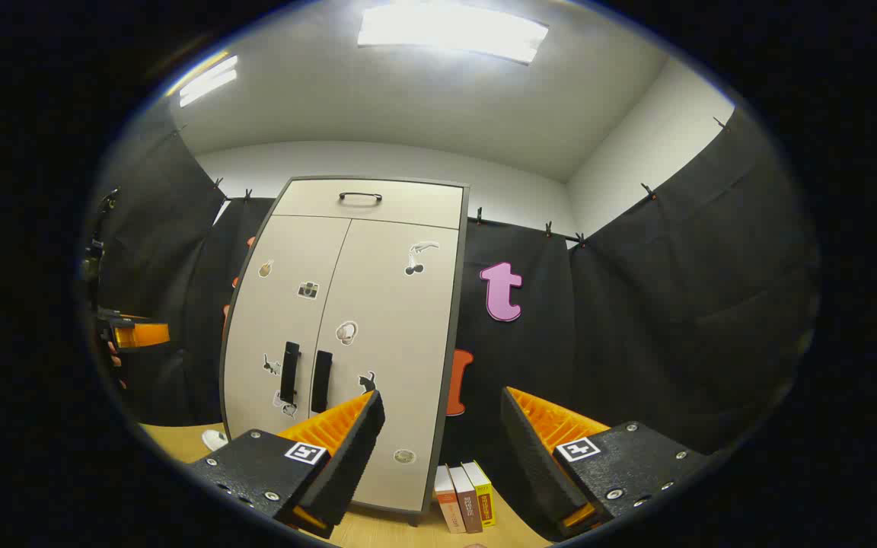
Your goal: Open the right door of the double-door shoe cabinet with the right hand, and open the left door with the left hand.
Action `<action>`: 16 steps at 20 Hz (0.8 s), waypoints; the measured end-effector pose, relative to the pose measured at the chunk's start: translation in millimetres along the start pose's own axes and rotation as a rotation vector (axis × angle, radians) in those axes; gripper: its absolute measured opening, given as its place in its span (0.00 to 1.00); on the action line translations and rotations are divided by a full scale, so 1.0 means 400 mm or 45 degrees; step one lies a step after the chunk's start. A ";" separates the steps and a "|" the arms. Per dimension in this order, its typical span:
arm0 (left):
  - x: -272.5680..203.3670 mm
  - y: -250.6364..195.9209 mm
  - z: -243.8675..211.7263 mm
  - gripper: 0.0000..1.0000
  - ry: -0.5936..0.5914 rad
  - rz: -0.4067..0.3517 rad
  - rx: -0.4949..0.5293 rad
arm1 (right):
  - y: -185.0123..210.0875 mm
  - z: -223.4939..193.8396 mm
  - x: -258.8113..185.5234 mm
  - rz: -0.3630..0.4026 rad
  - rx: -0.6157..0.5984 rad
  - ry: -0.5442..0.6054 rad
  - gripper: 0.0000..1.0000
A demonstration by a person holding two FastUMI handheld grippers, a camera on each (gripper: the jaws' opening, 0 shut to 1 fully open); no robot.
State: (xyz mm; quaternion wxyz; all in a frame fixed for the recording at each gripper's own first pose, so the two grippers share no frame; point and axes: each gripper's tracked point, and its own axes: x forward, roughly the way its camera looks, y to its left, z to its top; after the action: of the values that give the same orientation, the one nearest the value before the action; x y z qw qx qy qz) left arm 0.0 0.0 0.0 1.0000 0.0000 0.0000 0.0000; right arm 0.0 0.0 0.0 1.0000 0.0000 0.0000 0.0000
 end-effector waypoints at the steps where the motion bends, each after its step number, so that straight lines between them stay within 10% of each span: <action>1: 0.006 0.004 0.007 0.96 -0.007 0.002 -0.006 | -0.002 0.001 0.000 -0.004 -0.010 0.003 0.94; 16: 0.030 -0.029 -0.007 0.96 0.003 -0.098 -0.025 | 0.002 -0.013 -0.032 0.034 -0.011 0.038 0.94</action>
State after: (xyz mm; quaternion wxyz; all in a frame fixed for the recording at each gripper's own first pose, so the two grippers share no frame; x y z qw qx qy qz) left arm 12.1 -11.5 -2.8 0.9992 -0.0097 0.0012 -0.0383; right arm -12.8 1.0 -5.2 0.9998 -0.0043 0.0149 0.0133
